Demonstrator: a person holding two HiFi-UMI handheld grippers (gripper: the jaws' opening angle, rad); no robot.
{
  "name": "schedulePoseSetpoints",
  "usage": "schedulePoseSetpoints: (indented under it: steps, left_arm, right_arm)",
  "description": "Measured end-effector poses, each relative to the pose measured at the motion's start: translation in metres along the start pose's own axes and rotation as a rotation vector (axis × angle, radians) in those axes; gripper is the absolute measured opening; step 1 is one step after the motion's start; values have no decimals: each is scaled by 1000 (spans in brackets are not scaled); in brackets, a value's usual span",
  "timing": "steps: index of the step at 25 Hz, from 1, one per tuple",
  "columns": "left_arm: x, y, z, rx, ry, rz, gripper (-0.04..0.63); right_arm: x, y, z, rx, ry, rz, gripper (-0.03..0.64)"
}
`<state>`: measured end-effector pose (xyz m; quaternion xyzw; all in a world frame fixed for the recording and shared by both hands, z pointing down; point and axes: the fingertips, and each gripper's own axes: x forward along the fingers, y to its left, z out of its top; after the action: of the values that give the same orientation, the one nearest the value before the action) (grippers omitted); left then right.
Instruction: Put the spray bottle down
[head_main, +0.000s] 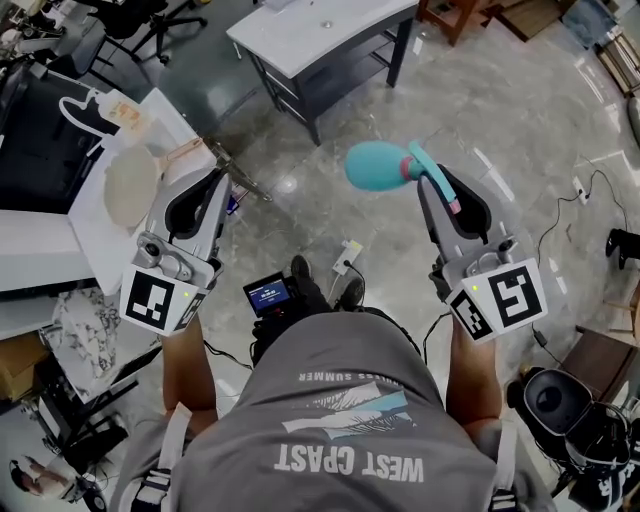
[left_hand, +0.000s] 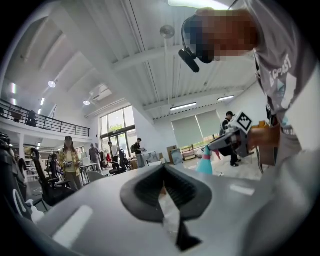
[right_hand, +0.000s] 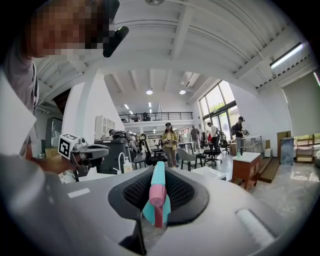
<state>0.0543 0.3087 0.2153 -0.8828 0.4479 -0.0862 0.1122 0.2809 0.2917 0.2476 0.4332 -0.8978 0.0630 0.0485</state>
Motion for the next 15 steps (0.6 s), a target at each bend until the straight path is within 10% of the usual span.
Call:
schedulePoseSetpoints:
  steps: [15]
  left_arm:
    - [55, 111, -30, -46, -76, -66, 2]
  right_arm:
    - [92, -8, 20, -27, 27, -111, 67]
